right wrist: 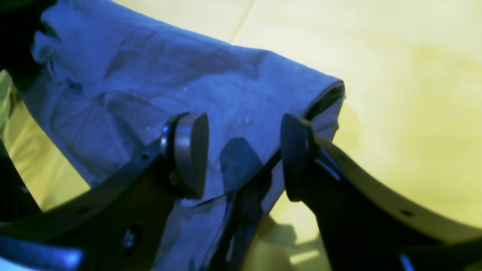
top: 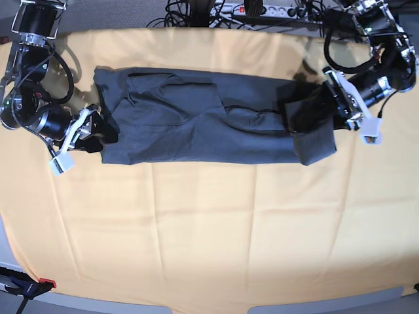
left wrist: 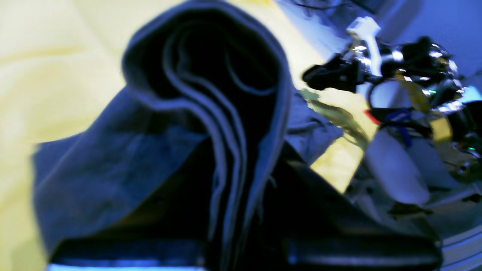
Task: Fold the T-shirt properly
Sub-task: 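Fold the strip end at the left gripper inward toward the right gripper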
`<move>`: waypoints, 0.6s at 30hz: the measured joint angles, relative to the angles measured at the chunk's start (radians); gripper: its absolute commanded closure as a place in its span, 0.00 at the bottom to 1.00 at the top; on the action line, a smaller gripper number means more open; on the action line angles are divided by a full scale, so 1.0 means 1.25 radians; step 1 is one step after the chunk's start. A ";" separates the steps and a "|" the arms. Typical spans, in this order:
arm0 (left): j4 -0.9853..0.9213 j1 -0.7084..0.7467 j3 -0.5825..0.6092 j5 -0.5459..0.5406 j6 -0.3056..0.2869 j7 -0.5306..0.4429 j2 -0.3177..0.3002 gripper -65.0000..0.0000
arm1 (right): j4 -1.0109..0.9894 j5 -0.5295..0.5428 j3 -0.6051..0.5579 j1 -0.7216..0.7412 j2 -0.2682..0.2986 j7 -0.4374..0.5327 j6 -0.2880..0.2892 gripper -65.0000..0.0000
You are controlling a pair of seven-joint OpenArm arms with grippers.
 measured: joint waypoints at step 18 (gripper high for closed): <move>-0.002 -0.018 0.074 0.074 -0.002 -0.089 0.037 0.57 | 0.000 0.002 0.000 0.000 0.000 -0.005 0.000 0.49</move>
